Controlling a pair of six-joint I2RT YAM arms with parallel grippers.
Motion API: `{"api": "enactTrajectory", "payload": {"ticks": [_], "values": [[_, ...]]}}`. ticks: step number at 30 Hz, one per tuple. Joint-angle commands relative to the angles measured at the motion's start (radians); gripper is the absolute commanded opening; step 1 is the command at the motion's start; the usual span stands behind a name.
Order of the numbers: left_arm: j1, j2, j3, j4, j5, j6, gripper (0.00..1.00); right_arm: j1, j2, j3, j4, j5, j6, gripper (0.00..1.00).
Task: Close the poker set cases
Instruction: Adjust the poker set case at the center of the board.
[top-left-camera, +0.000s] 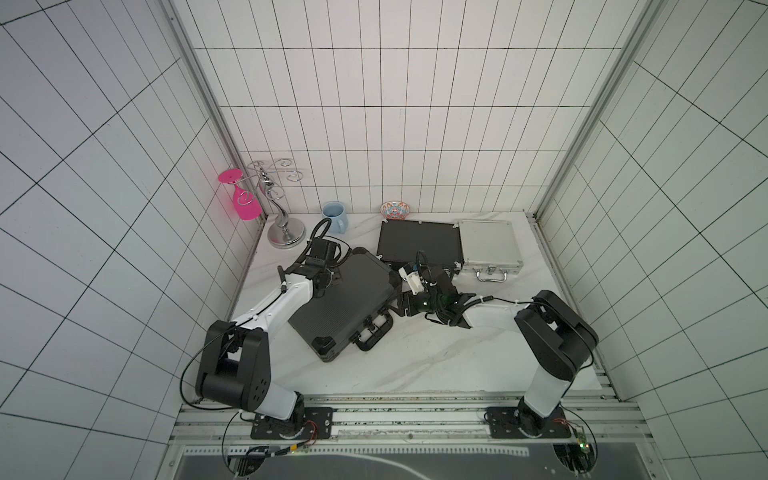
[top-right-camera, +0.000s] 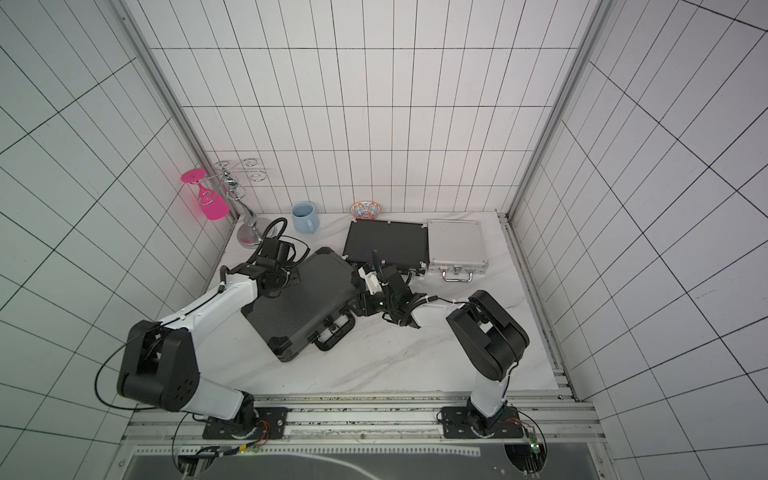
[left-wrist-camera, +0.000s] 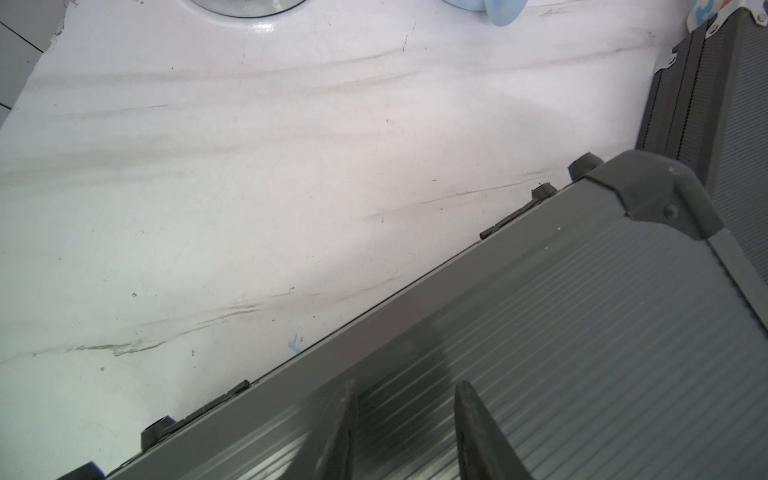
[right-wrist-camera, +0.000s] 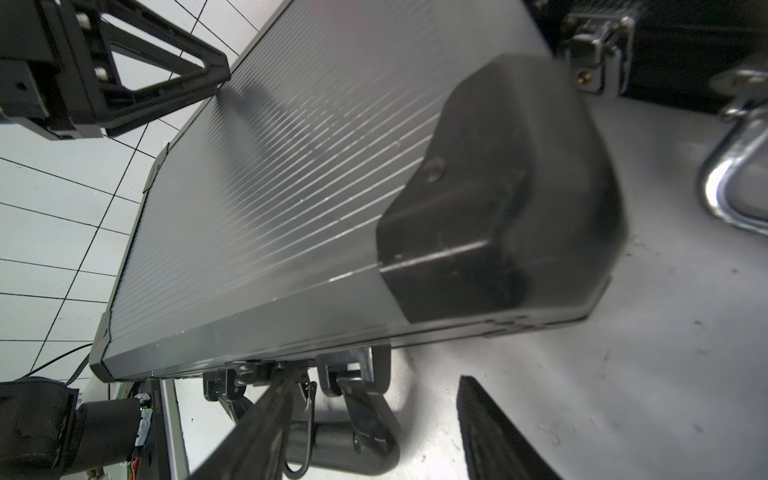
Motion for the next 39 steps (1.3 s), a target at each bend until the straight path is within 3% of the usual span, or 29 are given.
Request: {"api": "enactTrajectory", "payload": {"ticks": [1,10,17,20,32,39], "values": [[0.013,0.042,-0.025,-0.127,-0.026,-0.004,0.41,0.021,0.034,-0.059,0.069,-0.029,0.022,0.65],[0.013,0.021,-0.009,-0.136,-0.020,-0.003,0.41,0.062,0.084,-0.060,0.126,-0.007,0.050,0.61],[0.013,0.007,0.018,-0.155,-0.034,0.005,0.41,0.095,0.138,-0.027,0.202,-0.013,0.114,0.34],[0.014,0.002,0.037,-0.165,-0.037,0.014,0.42,0.121,0.154,-0.006,0.213,0.015,0.127,0.28],[0.018,-0.010,0.137,-0.211,-0.032,0.030,0.44,0.185,0.239,0.132,0.212,0.065,0.153,0.23],[-0.012,-0.018,0.118,-0.219,-0.001,0.046,0.43,0.182,0.254,0.185,0.167,0.093,0.121,0.23]]}}
